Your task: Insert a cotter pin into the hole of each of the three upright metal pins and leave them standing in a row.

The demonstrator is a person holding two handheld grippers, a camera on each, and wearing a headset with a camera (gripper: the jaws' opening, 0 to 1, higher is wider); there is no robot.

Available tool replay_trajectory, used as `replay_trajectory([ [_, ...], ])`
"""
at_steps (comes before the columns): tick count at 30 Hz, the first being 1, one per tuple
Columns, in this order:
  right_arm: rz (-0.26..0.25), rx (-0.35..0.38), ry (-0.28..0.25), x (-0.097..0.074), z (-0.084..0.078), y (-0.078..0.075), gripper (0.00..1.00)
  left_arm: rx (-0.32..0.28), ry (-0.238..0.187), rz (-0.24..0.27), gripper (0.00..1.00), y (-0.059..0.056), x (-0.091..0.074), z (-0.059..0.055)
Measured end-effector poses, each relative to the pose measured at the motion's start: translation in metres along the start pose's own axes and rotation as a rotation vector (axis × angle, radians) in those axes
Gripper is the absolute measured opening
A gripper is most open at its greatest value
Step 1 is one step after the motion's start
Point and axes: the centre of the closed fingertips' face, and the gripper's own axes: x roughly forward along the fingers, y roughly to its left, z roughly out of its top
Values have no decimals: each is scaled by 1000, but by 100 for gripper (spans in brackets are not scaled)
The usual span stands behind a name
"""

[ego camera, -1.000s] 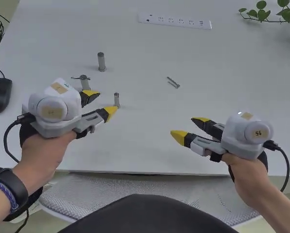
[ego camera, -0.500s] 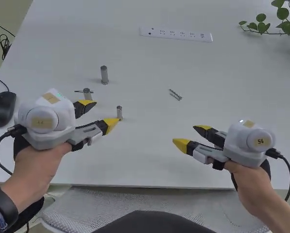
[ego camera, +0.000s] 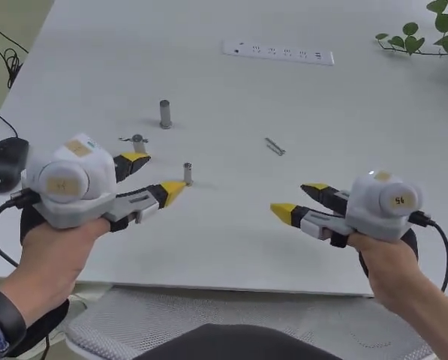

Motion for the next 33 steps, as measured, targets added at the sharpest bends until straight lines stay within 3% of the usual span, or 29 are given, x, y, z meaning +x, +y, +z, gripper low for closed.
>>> replay_trajectory([
  [21,11,-73,76,28,15,-31,47,-24,-3,12,42,6,-5,-2],
  [29,28,-96,100,41,20,-35,47,-34,-7,19,42,8,-8,-3],
  [33,35,-104,113,49,20,-38,47,-43,1,23,42,10,-8,-8],
])
